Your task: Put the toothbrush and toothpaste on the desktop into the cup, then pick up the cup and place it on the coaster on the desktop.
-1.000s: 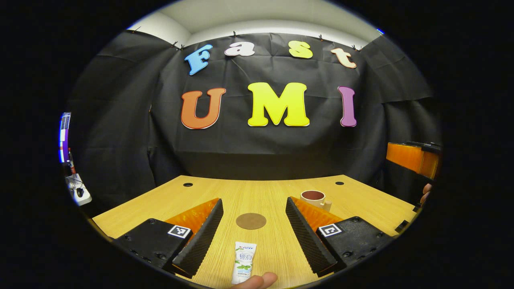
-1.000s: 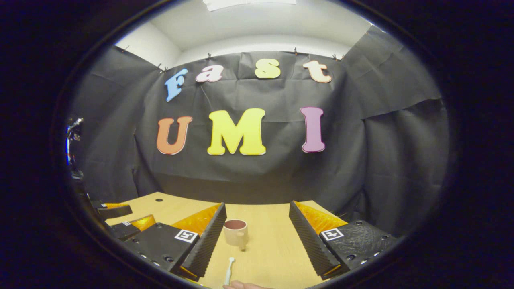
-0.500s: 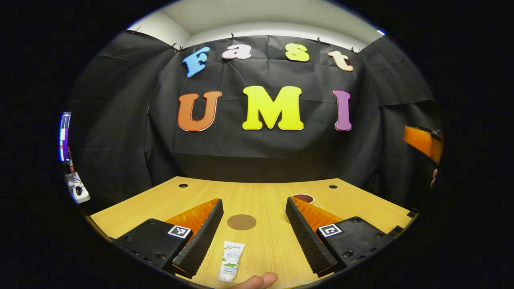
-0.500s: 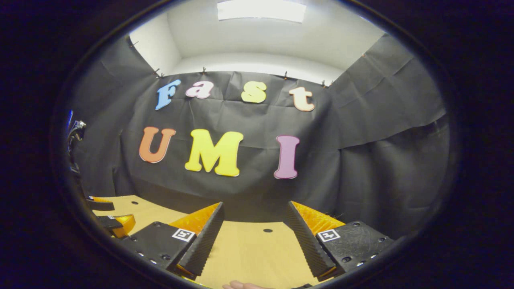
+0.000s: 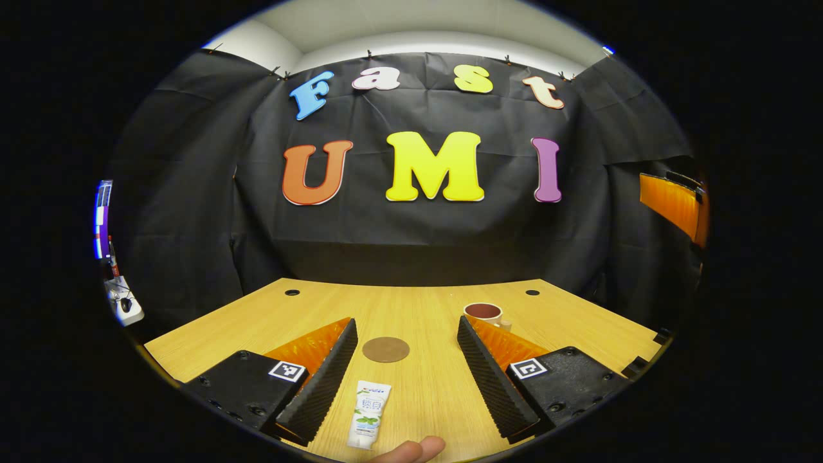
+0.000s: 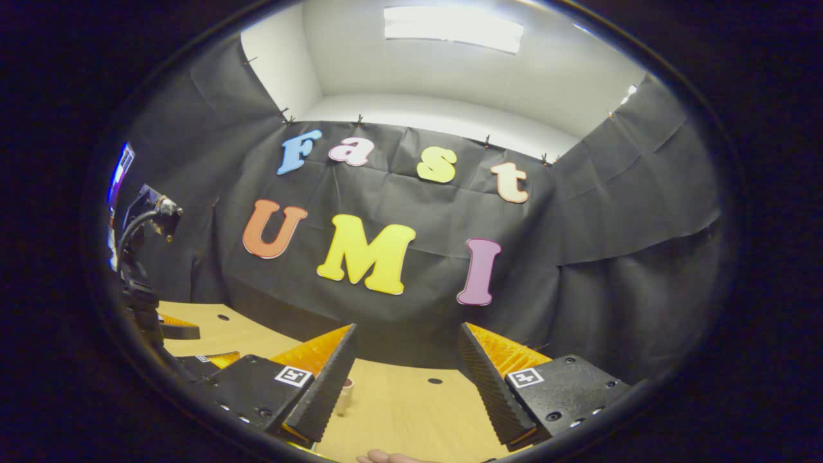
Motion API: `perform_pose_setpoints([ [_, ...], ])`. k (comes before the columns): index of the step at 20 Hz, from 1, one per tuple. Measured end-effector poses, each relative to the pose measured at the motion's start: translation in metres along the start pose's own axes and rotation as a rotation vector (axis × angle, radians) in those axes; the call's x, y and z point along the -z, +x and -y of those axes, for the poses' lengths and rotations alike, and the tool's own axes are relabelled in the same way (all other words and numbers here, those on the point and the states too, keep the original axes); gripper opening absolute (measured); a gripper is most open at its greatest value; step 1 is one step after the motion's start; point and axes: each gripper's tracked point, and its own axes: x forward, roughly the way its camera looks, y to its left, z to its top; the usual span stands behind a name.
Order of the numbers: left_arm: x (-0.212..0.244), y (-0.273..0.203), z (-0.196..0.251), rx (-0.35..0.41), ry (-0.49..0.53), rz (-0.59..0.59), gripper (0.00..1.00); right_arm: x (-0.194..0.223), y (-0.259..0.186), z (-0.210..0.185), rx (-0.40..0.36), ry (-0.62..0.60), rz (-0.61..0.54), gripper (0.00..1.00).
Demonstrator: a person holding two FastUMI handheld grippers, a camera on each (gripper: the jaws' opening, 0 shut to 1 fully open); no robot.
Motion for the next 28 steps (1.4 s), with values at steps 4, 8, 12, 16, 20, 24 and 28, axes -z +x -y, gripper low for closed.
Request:
perform_pose_setpoints([
  [4, 0.003, -0.004, -0.028, -0.040, -0.014, 0.012, 0.99, 0.007, -0.014, -0.053, -0.062, 0.043, -0.032, 0.97],
  [8, 0.012, -0.006, -0.047, -0.053, -0.009, 0.015, 0.99, 0.062, -0.033, -0.072, -0.082, 0.028, -0.133, 0.97],
  [12, 0.045, -0.008, -0.058, -0.047, 0.012, -0.030, 0.99, 0.145, -0.028, -0.083, -0.090, 0.074, -0.324, 0.97],
  [16, 0.088, -0.004, -0.066, -0.043, 0.016, -0.103, 0.99, 0.235, -0.023, -0.099, -0.101, 0.094, -0.551, 0.98],
  [20, 0.114, -0.002, -0.069, -0.036, -0.029, -0.166, 1.00, 0.282, -0.022, -0.119, -0.127, 0.121, -0.702, 0.94],
  [24, 0.123, -0.003, -0.065, -0.024, -0.031, -0.207, 1.00, 0.304, -0.032, -0.139, -0.172, 0.186, -0.845, 0.84],
  [28, 0.127, -0.005, -0.055, 0.009, -0.014, -0.231, 1.00, 0.302, -0.024, -0.138, -0.167, 0.176, -0.875, 0.71],
])
